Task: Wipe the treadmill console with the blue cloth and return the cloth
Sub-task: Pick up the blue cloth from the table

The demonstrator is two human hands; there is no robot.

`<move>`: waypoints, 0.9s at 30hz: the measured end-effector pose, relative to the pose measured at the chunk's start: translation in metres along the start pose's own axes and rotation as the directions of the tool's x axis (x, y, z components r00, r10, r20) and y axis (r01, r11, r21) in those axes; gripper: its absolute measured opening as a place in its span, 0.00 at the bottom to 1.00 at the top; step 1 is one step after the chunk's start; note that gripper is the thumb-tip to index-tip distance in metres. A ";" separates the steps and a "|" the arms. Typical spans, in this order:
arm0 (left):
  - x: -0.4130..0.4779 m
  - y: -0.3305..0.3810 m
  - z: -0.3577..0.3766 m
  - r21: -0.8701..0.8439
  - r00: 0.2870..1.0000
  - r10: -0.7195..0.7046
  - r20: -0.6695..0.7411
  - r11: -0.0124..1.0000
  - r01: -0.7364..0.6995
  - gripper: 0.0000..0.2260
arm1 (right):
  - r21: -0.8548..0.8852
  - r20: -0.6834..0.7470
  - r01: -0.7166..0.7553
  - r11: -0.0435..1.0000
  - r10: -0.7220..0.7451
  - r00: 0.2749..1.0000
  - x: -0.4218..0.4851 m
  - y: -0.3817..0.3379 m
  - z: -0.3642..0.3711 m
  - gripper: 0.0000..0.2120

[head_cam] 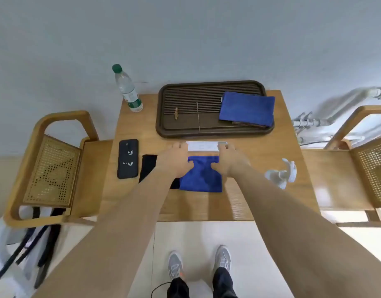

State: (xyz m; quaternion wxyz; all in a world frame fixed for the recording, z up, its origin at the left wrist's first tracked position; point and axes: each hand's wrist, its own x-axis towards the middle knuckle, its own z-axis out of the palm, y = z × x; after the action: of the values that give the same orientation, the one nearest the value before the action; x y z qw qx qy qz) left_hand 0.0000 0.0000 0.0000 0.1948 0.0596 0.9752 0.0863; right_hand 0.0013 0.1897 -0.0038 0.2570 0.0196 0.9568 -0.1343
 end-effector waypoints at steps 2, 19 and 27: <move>0.011 0.002 0.022 0.046 0.999 0.009 0.036 0.999 -0.010 0.20 | -0.016 0.040 0.024 1.000 -0.023 0.999 0.010 0.004 0.021 0.28; 0.035 0.010 0.084 -0.032 0.968 0.120 -0.218 0.991 -0.130 0.03 | 0.126 -0.195 0.204 0.971 -0.178 0.964 0.030 0.029 0.072 0.02; -0.038 0.002 -0.005 -0.729 0.989 -0.131 0.069 0.670 0.140 0.07 | 0.276 -0.193 0.440 0.855 -0.399 0.896 -0.037 -0.019 0.017 0.20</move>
State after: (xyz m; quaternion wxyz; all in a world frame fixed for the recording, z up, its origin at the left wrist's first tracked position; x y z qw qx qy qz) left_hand 0.0331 -0.0039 0.0187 0.2135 -0.0953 0.8599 0.4537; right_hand 0.0391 0.1677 0.0054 0.1529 -0.1409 0.9189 -0.3352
